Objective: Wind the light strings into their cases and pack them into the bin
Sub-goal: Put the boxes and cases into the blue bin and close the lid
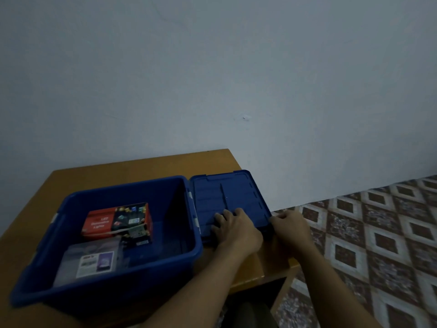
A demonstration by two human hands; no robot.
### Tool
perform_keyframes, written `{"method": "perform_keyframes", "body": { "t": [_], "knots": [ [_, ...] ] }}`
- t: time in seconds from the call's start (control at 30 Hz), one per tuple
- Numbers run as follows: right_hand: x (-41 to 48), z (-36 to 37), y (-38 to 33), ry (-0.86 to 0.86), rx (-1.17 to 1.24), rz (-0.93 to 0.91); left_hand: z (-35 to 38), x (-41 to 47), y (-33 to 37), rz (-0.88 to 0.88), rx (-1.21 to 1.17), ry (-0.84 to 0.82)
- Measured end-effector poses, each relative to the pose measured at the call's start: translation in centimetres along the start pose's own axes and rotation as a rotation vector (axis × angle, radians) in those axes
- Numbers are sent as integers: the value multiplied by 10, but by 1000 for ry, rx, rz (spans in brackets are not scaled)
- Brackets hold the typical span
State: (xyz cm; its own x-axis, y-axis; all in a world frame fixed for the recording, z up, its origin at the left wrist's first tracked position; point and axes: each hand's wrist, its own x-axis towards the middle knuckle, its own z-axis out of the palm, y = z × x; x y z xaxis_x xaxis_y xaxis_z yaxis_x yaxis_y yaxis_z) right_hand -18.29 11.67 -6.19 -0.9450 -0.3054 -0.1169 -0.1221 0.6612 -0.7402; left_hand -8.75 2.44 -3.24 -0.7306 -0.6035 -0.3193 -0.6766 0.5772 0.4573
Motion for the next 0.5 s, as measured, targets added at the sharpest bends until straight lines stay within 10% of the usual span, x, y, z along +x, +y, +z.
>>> {"method": "perform_keyframes", "body": {
  "t": [0.2, 0.5],
  "knots": [
    [-12, -27, -23, -203, 513, 182, -12, -12, 10, 19, -199, 120],
    [-47, -68, -80, -95, 362, -147, -49, -33, 27, 104, -487, 102]
  ]
}}
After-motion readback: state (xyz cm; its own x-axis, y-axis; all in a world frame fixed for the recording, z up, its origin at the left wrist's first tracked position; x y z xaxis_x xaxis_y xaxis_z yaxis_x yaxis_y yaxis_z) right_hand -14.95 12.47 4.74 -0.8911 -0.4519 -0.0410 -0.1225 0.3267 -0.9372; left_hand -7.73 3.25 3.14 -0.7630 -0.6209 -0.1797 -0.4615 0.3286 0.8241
